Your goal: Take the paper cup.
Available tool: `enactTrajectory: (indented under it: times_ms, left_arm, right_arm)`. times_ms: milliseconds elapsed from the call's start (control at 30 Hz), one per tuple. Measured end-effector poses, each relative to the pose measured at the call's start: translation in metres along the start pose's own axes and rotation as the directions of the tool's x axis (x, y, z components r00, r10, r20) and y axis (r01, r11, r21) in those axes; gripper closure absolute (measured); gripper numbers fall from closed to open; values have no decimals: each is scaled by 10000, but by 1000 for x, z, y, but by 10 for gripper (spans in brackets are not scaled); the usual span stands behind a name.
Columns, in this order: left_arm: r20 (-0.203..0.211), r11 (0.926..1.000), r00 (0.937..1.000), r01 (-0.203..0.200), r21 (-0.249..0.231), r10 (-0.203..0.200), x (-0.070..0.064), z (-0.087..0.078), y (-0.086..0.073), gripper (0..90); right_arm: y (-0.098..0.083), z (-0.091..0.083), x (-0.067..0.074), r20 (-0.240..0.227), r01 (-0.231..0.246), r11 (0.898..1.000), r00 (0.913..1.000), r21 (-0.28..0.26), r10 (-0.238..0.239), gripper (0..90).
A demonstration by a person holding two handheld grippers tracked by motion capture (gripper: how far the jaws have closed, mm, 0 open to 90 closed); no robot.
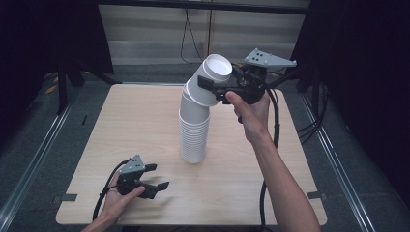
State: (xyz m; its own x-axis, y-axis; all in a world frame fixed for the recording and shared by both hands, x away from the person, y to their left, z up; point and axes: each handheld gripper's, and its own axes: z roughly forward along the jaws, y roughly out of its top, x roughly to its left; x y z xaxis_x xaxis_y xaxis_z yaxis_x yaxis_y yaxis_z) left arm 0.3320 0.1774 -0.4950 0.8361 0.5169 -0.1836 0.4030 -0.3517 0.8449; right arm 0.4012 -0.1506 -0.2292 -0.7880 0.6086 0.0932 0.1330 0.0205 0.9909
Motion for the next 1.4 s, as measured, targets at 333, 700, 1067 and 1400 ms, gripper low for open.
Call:
enactTrajectory:
  times_ms: [333,700,1067,1400]
  left_arm:
    - [-46,10000,10000,-57,-8,57,0,-1,0,158]
    - [-44,10000,10000,-62,25,62,0,0,0,158]
    - [-43,9999,9999,-116,-81,116,-1,-1,1,160]
    - [-50,9999,9999,-90,-97,89,-2,-1,1,160]
  right_arm:
    - [0,-13,-1,134,-21,10000,9999,-30,21,221]
    - [-3,-30,-4,497,11,10000,9988,-91,-7,218]
    - [-9,-44,-9,351,-130,9997,9993,-230,138,217]
    - [-18,-52,-9,238,-170,9981,9995,-589,184,217]
